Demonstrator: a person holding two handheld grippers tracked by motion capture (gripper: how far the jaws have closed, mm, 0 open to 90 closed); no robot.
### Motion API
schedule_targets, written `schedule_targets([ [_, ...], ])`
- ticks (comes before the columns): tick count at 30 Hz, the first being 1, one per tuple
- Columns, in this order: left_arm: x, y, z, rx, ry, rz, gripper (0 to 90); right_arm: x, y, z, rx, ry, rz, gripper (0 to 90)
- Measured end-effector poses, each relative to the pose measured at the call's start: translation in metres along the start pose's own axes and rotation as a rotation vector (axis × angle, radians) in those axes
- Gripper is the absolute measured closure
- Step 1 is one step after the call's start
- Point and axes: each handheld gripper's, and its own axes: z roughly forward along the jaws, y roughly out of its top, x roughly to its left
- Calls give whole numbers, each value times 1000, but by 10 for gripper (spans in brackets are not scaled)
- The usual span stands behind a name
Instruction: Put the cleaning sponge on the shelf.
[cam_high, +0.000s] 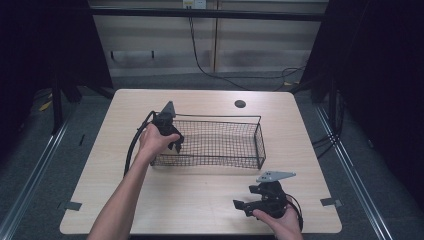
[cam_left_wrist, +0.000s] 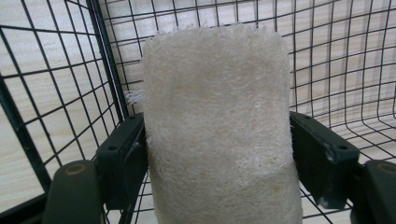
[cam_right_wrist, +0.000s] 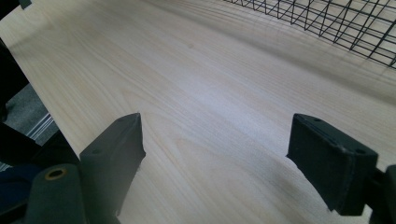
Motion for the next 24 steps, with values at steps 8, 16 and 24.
schedule_targets([
  [8, 2, 0, 5, 7, 6, 1, 261, 0, 0, 0, 0, 1, 0, 179],
  [16, 2, 1, 6, 10, 12, 16, 260, 0, 0, 0, -1, 4, 1, 180],
  [24, 1, 1, 8, 17, 21, 32, 257, 0, 0, -1, 0, 4, 2, 179],
])
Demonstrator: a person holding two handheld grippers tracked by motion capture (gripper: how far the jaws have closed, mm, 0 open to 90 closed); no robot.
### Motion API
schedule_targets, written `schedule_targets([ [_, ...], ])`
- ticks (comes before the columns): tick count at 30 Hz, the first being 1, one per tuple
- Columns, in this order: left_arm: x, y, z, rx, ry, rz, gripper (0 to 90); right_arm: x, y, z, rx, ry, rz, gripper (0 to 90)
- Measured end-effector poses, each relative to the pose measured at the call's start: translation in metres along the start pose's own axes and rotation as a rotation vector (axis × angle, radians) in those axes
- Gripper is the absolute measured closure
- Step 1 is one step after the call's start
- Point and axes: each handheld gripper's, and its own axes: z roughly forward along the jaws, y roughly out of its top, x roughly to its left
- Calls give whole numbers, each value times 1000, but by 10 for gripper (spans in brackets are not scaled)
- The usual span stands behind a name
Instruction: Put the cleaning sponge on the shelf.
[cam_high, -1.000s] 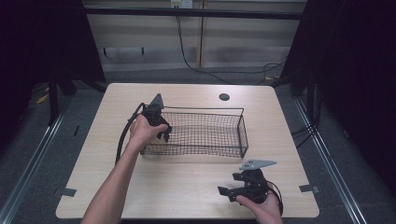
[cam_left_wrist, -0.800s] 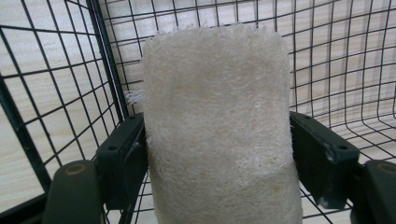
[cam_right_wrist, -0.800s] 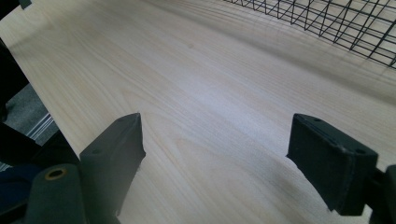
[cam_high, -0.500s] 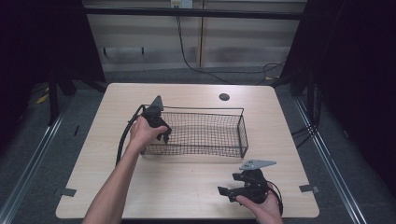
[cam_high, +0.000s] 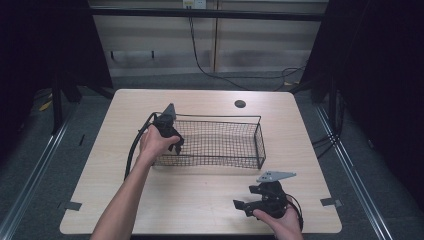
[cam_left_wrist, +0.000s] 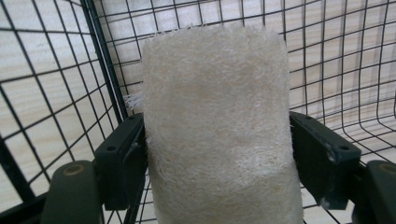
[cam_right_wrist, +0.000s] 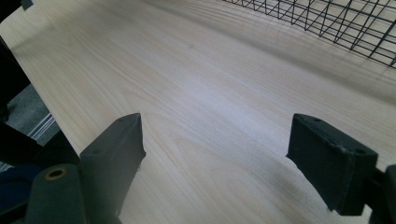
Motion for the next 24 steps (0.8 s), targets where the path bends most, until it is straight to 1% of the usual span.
schedule_targets([
  [1, -1, 0, 1, 0, 3, 4, 256, 0, 0, 0, 0, 1, 0, 179],
  [3, -1, 0, 1, 5, -9, 9, 252, 0, 0, 0, 1, 0, 0, 179],
  [7, -1, 0, 1, 6, -21, 6, 242, 0, 0, 0, 0, 0, -1, 180],
  [8, -1, 0, 1, 10, -20, 13, 238, 0, 0, 0, 0, 0, -1, 180],
  [9, -1, 0, 0, 13, -14, 10, 233, 0, 0, 0, -1, 0, 0, 179],
  [10, -2, -1, 0, 7, 1, 12, 226, 0, 0, 1, -1, 0, 0, 179],
  [11, -2, -1, 0, 6, 4, 12, 215, 0, 0, 1, 0, 0, 0, 179],
  [13, -2, -1, 0, 13, -6, 19, 209, 0, 0, 1, 0, 0, -5, 179],
  [14, -2, -1, 1, 11, -10, 11, 212, 0, 0, 1, 2, 1, -2, 179],
  [16, -1, -1, -1, 5, -9, 22, 208, 0, 0, 1, 0, 1, -4, 179],
  [17, -2, -1, -2, -6, -8, 16, 207, 0, 0, 1, 1, 1, -1, 179],
  [18, -2, -1, -4, -12, -13, 20, 206, 0, 0, 1, 0, 1, 1, 179],
  [19, -2, -2, -4, -17, -20, 12, 199, 0, 0, 1, -1, 1, 1, 179],
  [21, -1, -2, -6, -20, -27, 13, 195, 0, 0, 1, -1, 1, 0, 179],
  [24, 0, -3, -9, -43, -28, 6, 191, 0, 0, 1, 1, 2, 1, 179],
])
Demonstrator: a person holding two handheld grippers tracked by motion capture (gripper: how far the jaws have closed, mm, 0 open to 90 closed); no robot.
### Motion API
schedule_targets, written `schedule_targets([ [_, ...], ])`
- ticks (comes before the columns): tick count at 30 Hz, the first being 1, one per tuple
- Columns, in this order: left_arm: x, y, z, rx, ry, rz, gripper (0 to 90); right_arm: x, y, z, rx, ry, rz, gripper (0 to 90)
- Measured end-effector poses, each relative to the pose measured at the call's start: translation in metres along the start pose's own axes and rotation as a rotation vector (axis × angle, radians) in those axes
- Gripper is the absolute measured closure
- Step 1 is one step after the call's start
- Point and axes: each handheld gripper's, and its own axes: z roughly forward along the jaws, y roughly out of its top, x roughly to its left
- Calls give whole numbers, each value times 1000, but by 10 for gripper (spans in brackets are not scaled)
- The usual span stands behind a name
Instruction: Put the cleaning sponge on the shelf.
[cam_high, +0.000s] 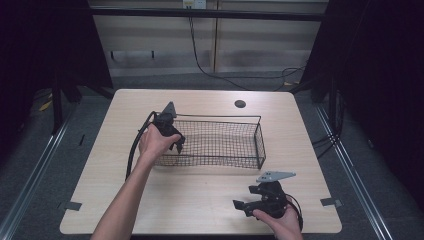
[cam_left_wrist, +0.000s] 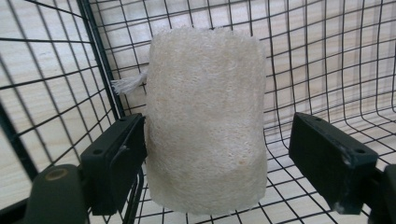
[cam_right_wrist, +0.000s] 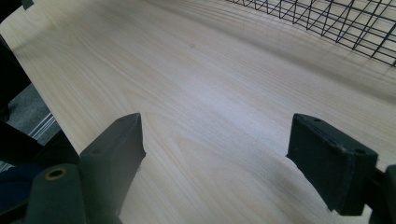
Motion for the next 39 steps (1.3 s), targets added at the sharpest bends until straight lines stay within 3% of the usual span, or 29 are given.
schedule_targets([
  [8, 2, -2, -5, 3, -21, 9, 185, 0, 0, 0, -1, -2, -1, 179],
  [13, 6, -4, -9, -21, -52, 9, 185, -1, 0, 0, 0, -1, 0, 179],
  [16, 7, -7, -13, -30, -85, 38, 185, -1, 0, 0, 1, -2, 0, 179],
  [22, 9, -13, -24, -109, -151, 90, 182, -1, 0, 1, -1, -2, 0, 180],
  [29, 13, -22, -35, -173, -241, 199, 178, -2, 1, 0, 0, -8, -2, 179],
  [30, 13, -24, -36, -178, -253, 199, 178, -1, 1, 0, 1, -9, 1, 180],
  [39, 20, -41, -46, -262, -283, 280, 183, -2, 2, 1, 2, -8, 0, 179],
])
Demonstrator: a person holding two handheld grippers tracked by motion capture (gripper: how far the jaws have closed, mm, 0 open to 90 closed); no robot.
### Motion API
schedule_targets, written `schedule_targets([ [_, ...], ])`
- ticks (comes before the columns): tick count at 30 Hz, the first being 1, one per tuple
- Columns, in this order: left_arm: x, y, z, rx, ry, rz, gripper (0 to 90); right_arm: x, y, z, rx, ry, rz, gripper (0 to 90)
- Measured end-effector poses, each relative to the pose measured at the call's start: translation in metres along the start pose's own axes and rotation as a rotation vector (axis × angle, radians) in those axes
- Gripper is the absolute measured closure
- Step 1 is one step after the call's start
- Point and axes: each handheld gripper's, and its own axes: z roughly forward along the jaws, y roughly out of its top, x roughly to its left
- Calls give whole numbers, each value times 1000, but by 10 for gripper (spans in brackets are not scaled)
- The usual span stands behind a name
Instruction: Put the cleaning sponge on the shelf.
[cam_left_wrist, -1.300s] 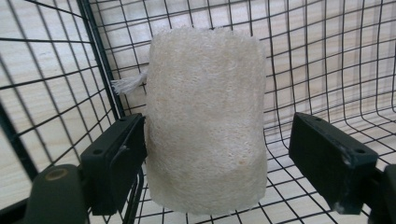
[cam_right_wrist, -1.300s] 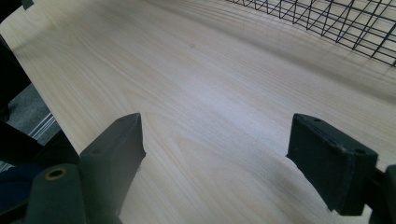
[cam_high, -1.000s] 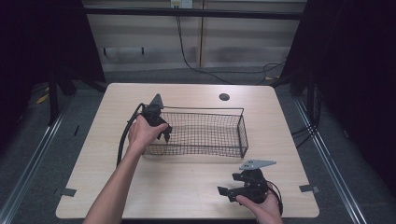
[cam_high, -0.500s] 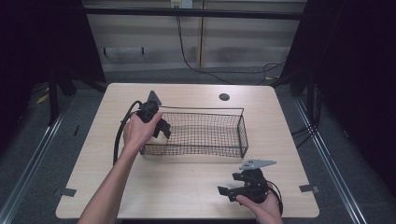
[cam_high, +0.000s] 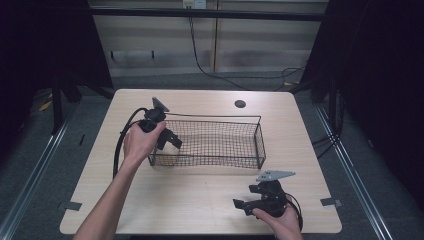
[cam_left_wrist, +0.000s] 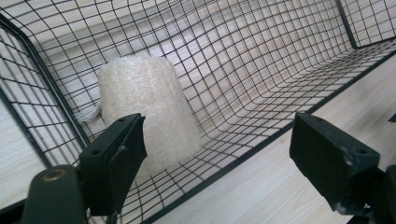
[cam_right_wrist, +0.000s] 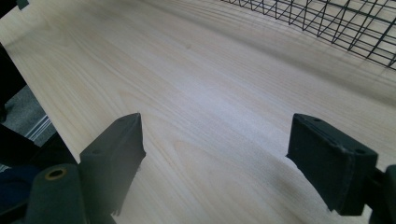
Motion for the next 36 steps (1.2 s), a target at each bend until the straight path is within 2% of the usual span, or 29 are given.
schedule_targets([
  [2, -1, -3, -3, -20, 0, 4, 183, 0, 0, 0, -1, 0, 1, 179],
  [3, 0, -6, -6, -27, -8, 27, 183, 0, 0, 0, -2, -1, 1, 179],
  [5, 0, -9, -10, -45, -21, 28, 183, 0, 0, 0, -2, -1, 1, 179],
  [9, 0, -18, -18, -74, -34, 62, 190, 0, 0, 0, -1, -3, 1, 180],
  [12, 1, -26, -22, -109, -47, 66, 192, 0, 0, 0, -1, -4, 1, 179],
  [14, 3, -30, -23, -113, -60, 77, 190, 0, 0, 0, -2, -5, 1, 179],
  [16, 4, -36, -25, -126, -51, 79, 190, 0, 0, 0, -2, -6, 2, 180],
  [21, 3, -52, -30, -169, -43, 123, 194, -1, 0, 0, -2, -8, 5, 180],
  [26, 3, -68, -37, -214, -28, 150, 194, 0, -1, 0, -3, -9, 4, 180],
  [31, 5, -86, -42, -246, -12, 144, 194, 0, -1, 0, -1, -12, 7, 180],
  [32, 5, -90, -42, -247, 6, 147, 194, 0, -1, 0, -1, -12, 7, 179],
  [33, 6, -94, -43, -256, 6, 139, 194, 0, -1, 0, -1, -12, 8, 179],
  [35, 8, -101, -42, -257, -29, 130, 194, 0, -1, 0, -2, -12, 7, 179],
  [36, 9, -106, -42, -265, -33, 122, 194, 0, -1, 0, -2, -12, 8, 180],
])
